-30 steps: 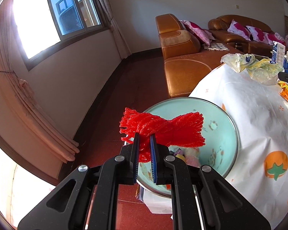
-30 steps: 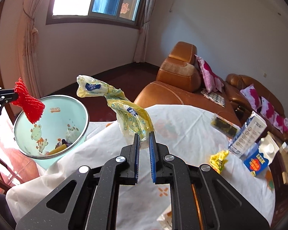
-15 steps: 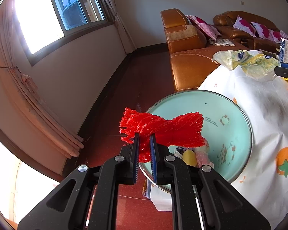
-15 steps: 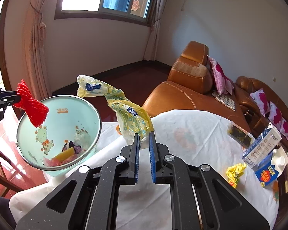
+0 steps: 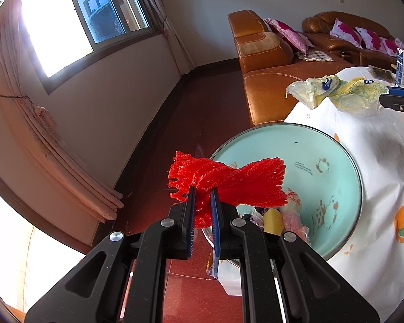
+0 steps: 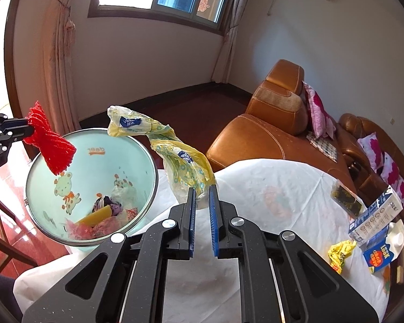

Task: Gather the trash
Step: 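Carry the red mesh and yellow-white bag over the bin with both tools, then open both tools to drop the red mesh and yellow-white bag into the bin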

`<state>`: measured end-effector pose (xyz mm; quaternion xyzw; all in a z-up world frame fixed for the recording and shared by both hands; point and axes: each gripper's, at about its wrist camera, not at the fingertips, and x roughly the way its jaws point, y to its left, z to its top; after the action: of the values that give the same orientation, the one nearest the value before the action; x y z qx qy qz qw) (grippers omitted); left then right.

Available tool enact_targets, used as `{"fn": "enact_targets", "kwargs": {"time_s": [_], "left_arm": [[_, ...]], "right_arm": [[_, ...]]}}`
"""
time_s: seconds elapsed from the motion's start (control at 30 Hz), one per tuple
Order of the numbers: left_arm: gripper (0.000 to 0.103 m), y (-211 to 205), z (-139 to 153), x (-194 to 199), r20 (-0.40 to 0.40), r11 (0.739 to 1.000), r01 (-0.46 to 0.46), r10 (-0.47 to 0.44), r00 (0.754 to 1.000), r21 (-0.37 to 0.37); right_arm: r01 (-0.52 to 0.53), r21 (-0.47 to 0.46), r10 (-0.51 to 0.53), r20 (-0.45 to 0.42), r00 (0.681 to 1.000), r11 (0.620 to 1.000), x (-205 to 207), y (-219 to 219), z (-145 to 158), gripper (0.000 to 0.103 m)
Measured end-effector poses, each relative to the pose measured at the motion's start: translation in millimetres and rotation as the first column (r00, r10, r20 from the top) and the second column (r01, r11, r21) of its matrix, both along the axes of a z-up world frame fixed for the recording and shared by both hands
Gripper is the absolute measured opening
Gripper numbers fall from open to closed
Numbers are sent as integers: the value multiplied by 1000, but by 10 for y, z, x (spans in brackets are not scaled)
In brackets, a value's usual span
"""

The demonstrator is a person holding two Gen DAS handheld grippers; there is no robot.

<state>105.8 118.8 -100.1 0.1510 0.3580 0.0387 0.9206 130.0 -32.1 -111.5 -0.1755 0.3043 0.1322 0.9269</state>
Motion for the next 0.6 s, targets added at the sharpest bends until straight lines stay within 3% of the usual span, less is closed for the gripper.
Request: {"fn": "enact_targets", "kwargs": {"time_s": [0.6], "left_arm": [[14, -4, -28, 11, -3, 1000, 13, -13, 1000, -2]], "right_arm": [[-57, -22, 57, -11, 998, 998, 0, 216, -45, 11]]}}
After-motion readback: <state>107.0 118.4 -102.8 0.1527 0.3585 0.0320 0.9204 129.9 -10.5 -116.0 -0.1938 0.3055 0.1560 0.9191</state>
